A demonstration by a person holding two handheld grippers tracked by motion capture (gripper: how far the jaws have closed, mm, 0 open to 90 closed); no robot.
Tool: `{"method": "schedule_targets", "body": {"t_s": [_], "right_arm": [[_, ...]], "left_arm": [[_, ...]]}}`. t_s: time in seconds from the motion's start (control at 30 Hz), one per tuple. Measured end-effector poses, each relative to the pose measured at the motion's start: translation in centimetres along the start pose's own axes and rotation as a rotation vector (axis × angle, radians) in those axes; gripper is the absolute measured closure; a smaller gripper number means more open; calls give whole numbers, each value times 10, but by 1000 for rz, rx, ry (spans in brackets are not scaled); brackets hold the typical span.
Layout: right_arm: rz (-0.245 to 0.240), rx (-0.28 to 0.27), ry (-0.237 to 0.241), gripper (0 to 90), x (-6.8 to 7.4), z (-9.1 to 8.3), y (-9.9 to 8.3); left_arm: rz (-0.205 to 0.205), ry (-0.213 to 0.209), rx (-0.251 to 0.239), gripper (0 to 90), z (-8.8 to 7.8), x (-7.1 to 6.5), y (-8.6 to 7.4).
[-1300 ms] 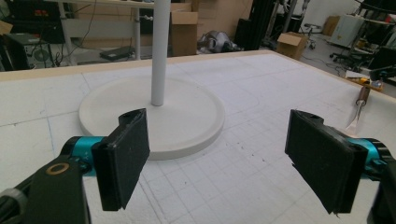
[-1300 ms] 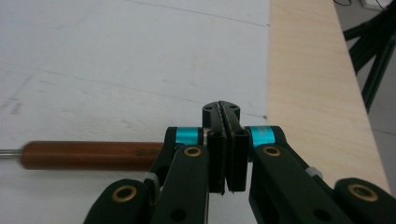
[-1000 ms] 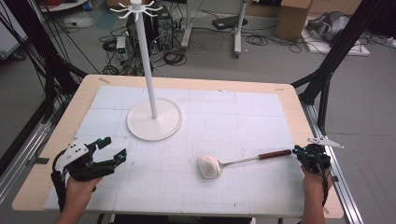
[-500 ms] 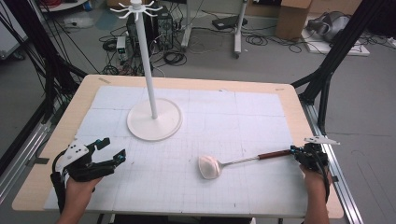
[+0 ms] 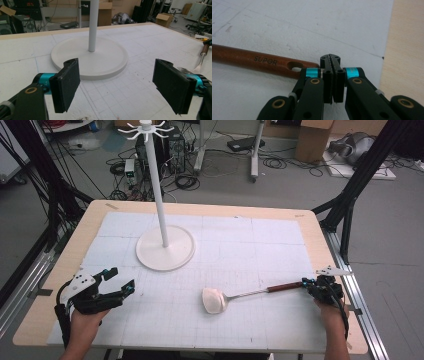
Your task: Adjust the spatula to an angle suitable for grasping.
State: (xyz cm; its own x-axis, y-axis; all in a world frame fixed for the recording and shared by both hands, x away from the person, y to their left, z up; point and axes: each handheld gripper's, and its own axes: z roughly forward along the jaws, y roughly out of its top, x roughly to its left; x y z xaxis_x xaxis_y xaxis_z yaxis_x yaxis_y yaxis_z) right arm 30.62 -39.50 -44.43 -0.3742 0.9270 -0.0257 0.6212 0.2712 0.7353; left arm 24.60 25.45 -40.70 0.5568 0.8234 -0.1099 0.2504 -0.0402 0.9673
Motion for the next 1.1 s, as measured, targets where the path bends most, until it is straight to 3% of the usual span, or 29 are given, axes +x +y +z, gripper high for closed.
{"method": "schedule_targets", "body": {"t_s": [0.2, 0.63, 0.8, 0.83, 0.9, 1.1], "right_arm": [[-41, -6, 48, 891, 10, 2, 3], [-117, 17, 109, 891, 53, 12, 18], [-152, 23, 154, 892, 67, 18, 24], [-155, 27, 155, 891, 71, 18, 25], [-164, 32, 113, 891, 76, 16, 27], [38, -54, -23, 891, 50, -10, 18]], "left_arm": [[0, 3, 4, 222, 2, 0, 0], [7, -6, 6, 224, 3, -2, 1], [10, -3, 4, 224, 3, -1, 1], [8, -4, 3, 223, 3, -1, 1], [8, 0, 2, 224, 2, -1, 1], [2, 1, -1, 224, -1, 0, 1]]}}
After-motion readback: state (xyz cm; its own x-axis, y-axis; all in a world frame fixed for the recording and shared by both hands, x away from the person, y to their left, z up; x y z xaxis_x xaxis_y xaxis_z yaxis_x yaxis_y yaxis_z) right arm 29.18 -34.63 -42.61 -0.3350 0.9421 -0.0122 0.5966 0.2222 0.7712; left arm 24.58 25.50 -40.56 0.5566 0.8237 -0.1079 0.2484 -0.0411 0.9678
